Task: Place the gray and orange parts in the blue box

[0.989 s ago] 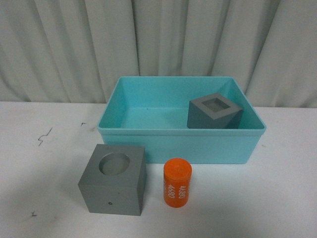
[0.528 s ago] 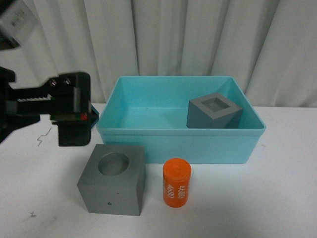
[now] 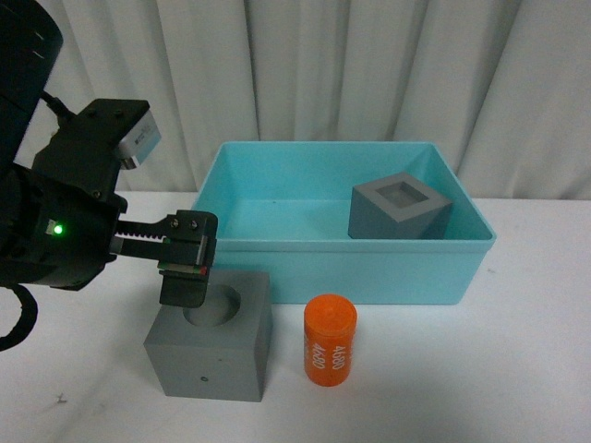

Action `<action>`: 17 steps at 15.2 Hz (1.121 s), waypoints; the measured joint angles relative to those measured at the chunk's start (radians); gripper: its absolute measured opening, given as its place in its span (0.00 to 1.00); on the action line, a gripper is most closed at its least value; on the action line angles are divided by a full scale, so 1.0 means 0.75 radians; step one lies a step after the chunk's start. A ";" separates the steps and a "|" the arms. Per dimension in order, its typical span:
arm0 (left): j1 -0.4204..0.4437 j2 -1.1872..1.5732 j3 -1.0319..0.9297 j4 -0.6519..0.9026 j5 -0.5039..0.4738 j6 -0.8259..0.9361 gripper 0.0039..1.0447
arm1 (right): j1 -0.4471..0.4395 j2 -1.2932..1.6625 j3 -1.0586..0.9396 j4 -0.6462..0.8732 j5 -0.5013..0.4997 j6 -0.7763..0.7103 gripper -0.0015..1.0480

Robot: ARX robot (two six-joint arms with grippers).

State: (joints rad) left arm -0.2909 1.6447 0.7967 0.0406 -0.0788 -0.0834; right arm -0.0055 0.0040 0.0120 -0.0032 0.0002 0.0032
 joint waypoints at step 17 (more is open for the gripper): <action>-0.024 0.252 0.092 0.006 -0.001 0.021 0.48 | 0.000 0.000 0.000 -0.001 0.001 -0.001 0.94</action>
State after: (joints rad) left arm -0.3092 1.8336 0.8658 0.0448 -0.0792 -0.0673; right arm -0.0055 0.0040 0.0120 -0.0036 0.0006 0.0029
